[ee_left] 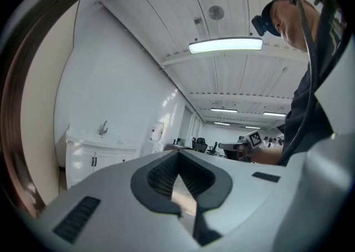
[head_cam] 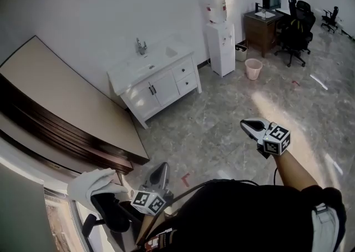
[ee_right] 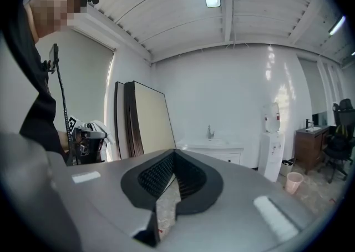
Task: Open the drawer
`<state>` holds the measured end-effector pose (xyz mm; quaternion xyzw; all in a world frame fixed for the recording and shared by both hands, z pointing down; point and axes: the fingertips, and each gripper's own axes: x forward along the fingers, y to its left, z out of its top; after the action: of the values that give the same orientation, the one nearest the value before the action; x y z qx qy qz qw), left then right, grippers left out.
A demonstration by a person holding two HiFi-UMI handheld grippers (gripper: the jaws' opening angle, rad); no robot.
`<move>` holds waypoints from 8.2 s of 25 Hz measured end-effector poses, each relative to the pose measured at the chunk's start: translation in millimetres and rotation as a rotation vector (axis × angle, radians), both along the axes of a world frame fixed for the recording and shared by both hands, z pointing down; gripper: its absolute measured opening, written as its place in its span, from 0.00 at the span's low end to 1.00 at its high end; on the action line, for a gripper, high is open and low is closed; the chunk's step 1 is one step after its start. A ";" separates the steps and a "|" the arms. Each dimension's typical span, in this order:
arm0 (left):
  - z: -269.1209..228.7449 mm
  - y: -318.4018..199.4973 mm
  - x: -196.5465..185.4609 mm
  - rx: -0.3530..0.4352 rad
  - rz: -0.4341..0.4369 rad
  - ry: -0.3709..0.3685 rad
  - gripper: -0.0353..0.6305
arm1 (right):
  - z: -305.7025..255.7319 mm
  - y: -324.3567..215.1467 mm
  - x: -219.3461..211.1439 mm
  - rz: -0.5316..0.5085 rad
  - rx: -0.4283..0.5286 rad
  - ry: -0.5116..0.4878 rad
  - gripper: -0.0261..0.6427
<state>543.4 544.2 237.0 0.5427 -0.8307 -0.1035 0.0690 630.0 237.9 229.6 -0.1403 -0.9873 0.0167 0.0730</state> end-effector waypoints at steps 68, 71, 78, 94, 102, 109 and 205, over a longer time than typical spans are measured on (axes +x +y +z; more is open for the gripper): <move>-6.3 -111.8 -427.1 0.010 -0.162 -0.016 0.05 | 8.1 -124.4 -456.9 -0.170 0.020 0.005 0.03; -12.5 -137.5 -446.6 0.001 -0.208 -0.018 0.05 | 8.6 -157.4 -491.1 -0.197 0.013 0.002 0.03; -26.5 -230.8 -489.5 0.010 -0.248 -0.029 0.05 | -9.1 -235.4 -557.0 -0.283 0.034 -0.030 0.03; -12.8 -322.5 -570.0 0.002 -0.297 -0.007 0.05 | 18.4 -333.6 -646.8 -0.320 0.004 0.020 0.03; -5.8 -309.1 -638.5 0.019 -0.254 0.004 0.05 | 21.2 -318.7 -703.5 -0.279 0.028 0.032 0.03; -20.8 -281.7 -730.5 0.022 -0.149 -0.029 0.05 | 5.0 -288.4 -765.6 -0.175 -0.015 0.020 0.03; 82.4 -566.4 -1063.4 -0.070 0.428 0.146 0.05 | 75.3 -495.3 -1001.1 0.324 -0.028 0.141 0.03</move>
<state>-520.0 -22.2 319.4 0.6949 -0.6924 -0.0966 0.1682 -371.1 -257.3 304.9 0.0209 -0.9891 0.0516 0.1364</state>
